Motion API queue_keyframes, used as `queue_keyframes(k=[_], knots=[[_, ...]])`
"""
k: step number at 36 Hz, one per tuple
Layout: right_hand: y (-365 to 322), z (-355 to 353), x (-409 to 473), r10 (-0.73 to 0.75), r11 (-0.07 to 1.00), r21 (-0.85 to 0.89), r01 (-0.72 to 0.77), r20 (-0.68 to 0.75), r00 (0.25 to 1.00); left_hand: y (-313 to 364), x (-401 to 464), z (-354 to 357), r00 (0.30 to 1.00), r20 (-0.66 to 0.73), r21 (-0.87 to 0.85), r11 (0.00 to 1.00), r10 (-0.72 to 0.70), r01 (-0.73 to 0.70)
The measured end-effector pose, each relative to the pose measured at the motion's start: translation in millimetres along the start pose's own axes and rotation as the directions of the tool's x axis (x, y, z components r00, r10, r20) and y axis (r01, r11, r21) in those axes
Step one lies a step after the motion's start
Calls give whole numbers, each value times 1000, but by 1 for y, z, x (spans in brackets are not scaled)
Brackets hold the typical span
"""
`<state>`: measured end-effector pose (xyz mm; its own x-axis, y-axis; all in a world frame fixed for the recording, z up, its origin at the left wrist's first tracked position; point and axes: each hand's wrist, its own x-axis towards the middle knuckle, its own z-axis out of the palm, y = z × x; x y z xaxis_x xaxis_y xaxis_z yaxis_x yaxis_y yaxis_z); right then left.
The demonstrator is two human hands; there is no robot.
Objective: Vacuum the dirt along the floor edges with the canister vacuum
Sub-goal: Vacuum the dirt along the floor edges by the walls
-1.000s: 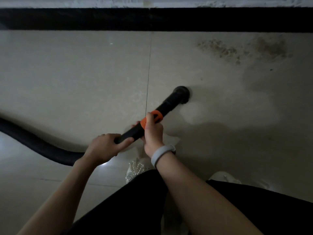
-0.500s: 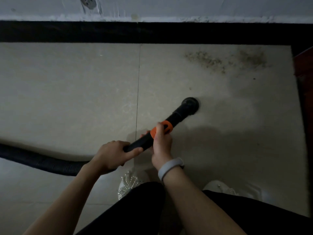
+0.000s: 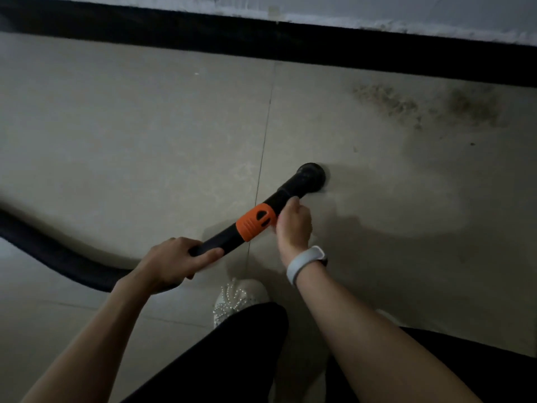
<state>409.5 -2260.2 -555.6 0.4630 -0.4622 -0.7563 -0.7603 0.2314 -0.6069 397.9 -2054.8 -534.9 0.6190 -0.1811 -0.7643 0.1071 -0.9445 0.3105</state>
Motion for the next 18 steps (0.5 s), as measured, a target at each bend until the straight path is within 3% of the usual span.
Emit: queue_keyframes(k=[2, 3, 5, 7, 9, 12, 18], knots=[[0, -19, 14, -249, 934, -271, 231, -34, 968, -5, -2, 1, 1000, 16, -15, 1000, -8, 8], [-4, -29, 19, -411, 812, -450, 370, 8, 912, -7, -3, 1, 1000, 17, -22, 1000, -10, 10], [-9, -46, 39, -627, 447, -663, 601, 247, 739, -8, -4, 2, 1000, 23, -27, 1000, -6, 7], [-19, -57, 63, -603, 87, -688, 720, 539, 588, -8, -5, 2, 999, 31, -34, 999, -8, 9], [-33, -64, 84, -449, -159, -597, 786, 753, 481, -8, -5, 0, 1000, 25, -43, 999, -13, 14], [-49, -68, 100, -365, -271, -447, 852, 867, 339, -3, -5, -2, 1000, 9, -37, 999, -3, 3], [-40, -59, 91, -459, -265, -383, 885, 857, 234, 28, 8, 7, 998, -10, -208, 976, 67, -68]])
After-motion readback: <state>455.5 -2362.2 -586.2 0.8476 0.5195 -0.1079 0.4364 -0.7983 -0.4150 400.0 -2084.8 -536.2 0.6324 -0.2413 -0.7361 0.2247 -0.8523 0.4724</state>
